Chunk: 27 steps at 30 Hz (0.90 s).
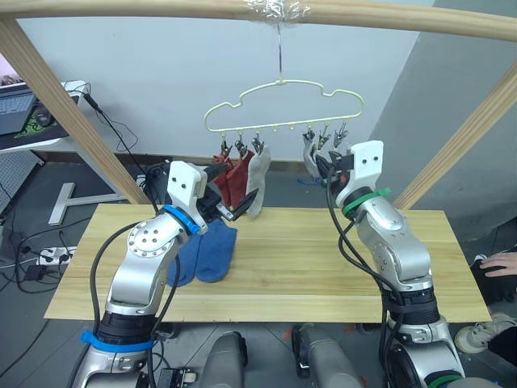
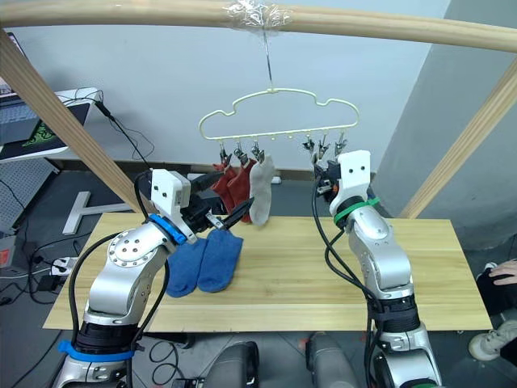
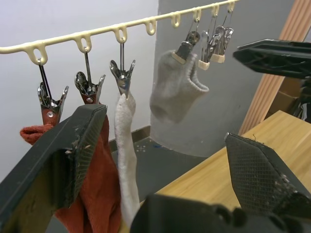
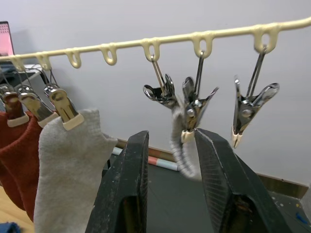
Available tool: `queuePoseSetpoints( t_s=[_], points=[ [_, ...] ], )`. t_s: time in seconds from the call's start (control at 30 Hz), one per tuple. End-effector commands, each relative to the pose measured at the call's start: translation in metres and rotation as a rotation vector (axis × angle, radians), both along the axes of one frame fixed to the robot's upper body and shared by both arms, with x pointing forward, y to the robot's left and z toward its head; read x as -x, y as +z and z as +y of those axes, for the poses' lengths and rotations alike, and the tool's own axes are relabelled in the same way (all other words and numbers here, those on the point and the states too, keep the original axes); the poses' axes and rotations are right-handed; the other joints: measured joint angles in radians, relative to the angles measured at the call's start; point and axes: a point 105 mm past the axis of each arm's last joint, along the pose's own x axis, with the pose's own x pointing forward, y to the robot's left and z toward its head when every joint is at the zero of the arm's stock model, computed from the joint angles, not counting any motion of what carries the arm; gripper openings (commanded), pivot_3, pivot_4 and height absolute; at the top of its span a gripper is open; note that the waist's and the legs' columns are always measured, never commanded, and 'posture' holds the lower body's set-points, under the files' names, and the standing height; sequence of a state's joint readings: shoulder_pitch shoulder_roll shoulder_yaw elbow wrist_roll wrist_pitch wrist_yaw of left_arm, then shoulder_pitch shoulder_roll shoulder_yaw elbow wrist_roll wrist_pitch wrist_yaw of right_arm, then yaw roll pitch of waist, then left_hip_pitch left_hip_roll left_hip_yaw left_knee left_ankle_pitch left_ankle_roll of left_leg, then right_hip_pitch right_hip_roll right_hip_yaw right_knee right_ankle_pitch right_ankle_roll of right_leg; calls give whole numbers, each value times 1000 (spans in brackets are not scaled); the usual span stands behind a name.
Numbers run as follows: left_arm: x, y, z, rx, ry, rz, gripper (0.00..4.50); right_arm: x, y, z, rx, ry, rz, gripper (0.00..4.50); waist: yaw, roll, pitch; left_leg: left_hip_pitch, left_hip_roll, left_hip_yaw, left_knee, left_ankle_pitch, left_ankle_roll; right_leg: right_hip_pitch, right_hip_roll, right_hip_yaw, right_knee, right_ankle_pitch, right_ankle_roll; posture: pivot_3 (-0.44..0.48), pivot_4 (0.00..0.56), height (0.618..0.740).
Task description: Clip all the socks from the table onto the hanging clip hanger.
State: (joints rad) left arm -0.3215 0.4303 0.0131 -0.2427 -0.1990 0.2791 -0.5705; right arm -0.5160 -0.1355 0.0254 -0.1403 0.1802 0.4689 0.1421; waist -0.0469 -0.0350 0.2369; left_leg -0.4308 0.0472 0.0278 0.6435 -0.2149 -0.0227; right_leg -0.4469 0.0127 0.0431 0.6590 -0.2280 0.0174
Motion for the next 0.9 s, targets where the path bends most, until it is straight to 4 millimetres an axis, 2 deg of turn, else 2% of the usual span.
queuePoseSetpoints(
  t_s=[0.03, 0.33, 0.57, 0.73, 0.9],
  points=[
    [5, 18, -4, 6, -25, -62, 4500, -4, 15, -4, -19, -36, -62, 1529, 1, 0, 0, 0, 0, 0, 0, 0, 0, 0, 0, 0, 0, 0, 0, 13, 233, 740],
    [5, 22, -8, 12, -40, -66, 4500, -21, 16, -6, -30, -84, -57, 1529, 4, 0, 0, 0, 0, 0, 0, 0, 0, 0, 0, 0, 1, 0, 0, 17, 230, 740],
    [4, 34, -11, 38, -47, -78, 4500, -32, 20, -10, -34, -114, -67, 1529, 10, 0, 0, 0, 0, 0, 0, 0, 0, 0, 0, 0, 1, 0, 0, 23, 229, 740],
    [5, 42, -15, 45, -61, -93, 4500, -40, 31, -1, -53, -99, -92, 1529, 11, 0, 0, 0, 0, 0, 0, 0, 0, 0, 0, 0, 2, 0, 0, 28, 228, 740],
    [5, 43, -16, 48, -62, -90, 4500, -41, 34, 7, -70, -68, -98, 1529, 15, 0, 0, 0, 0, -1, 0, 0, 0, 0, 0, -1, 2, 0, 0, 31, 227, 740]
  ],
)
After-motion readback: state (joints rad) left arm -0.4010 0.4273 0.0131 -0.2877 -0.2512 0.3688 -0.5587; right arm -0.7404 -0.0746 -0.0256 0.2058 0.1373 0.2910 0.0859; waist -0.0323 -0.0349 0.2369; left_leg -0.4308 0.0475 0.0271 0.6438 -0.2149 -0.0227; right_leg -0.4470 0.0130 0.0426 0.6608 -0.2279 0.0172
